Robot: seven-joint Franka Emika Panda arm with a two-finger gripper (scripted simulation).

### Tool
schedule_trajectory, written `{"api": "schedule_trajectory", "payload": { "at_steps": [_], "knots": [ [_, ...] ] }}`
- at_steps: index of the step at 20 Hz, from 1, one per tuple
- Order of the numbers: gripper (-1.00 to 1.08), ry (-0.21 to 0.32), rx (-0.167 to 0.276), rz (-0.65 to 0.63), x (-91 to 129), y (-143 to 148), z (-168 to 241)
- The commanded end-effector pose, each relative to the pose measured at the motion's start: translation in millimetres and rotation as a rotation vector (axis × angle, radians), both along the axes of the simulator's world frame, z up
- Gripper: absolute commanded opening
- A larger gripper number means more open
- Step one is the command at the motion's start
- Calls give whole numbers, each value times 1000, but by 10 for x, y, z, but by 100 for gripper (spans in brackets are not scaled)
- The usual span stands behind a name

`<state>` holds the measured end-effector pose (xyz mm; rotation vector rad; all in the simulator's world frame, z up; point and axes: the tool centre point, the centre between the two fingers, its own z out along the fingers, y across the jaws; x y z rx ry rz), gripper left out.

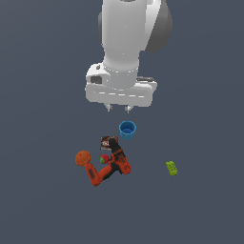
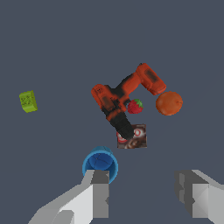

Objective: Pick up a designated object from a clutter of objects.

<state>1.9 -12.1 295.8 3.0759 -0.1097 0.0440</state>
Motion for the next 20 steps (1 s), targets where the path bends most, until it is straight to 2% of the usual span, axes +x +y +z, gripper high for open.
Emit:
{"api": "schedule_trajectory", "payload": {
  "at_steps": [1,11,20],
  "knots": [
    [28,-5,-19,-22,-6,18,-106],
    [28,-49,-103,-118,-77,153,-634],
    [28,-101,-147,-181,-216,347,-1094]
  ]
}}
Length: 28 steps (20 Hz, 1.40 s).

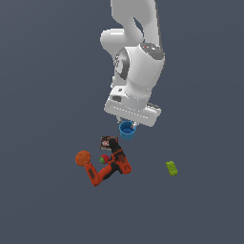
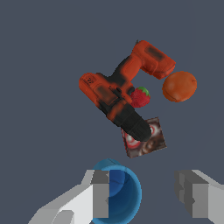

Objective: Pick up a designated object from a clutter of objects.

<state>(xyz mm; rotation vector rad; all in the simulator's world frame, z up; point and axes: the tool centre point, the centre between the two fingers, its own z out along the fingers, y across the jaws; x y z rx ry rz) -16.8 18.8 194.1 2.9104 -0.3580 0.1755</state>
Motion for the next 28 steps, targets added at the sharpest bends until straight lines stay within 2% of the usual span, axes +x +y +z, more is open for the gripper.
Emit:
{"api": "schedule_trajectory", "payload": {
  "at_steps": [1,14,21,28],
  "knots": [
    [28,-16,-8,-15,-49,63,-126],
    [28,-82,-7,-67,-398,409,-702],
    [28,-97,7,-80,-545,526,-867],
    [28,-100,12,-84,-598,566,-921]
  ]
}}
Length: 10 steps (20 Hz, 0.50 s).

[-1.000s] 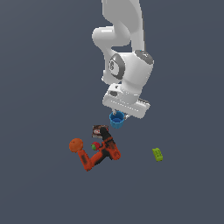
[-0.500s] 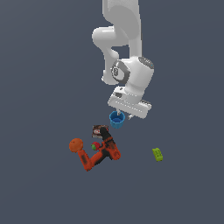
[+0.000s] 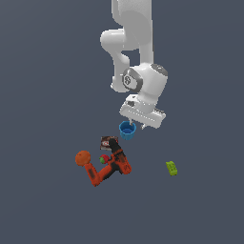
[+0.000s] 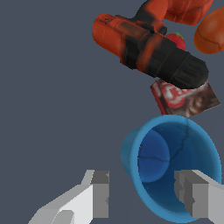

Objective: Pick up a designated object from a clutter of objects.

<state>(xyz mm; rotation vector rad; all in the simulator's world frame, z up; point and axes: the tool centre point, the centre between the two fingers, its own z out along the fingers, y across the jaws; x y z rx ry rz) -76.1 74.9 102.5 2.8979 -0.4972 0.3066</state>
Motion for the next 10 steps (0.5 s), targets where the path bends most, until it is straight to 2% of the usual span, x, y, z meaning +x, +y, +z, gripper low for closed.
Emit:
{"api": "schedule_trajectory", "payload": {
  "at_steps": [1,10],
  "knots": [
    [28,0,0,0,0,0,0],
    [28,0,1,0,22,-40,-188]
  ]
}}
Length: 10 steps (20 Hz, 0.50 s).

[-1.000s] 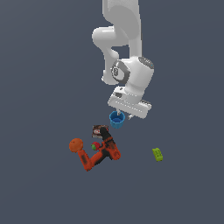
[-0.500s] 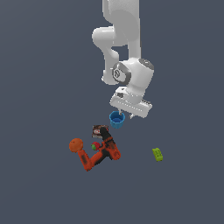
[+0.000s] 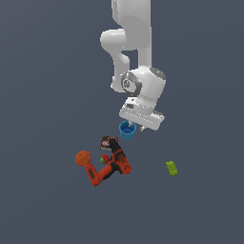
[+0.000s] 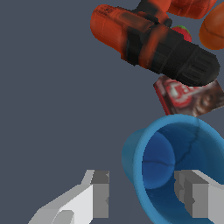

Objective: Pick up a designated object from a clutter of objects.

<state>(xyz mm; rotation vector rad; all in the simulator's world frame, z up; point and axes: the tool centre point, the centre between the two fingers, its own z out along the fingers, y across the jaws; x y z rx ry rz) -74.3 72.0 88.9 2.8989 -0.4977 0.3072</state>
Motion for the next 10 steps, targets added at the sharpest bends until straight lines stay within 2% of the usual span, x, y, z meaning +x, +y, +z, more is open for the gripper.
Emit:
{"api": "schedule_trajectory", "payload": {
  "at_steps": [1,7,8,10],
  "knots": [
    [28,1,0,0,8,-17,-81],
    [28,0,0,-1,27,-32,-158],
    [-100,0,0,-1,27,-32,-158],
    [-100,0,0,-1,27,-32,-158]
  ]
}}
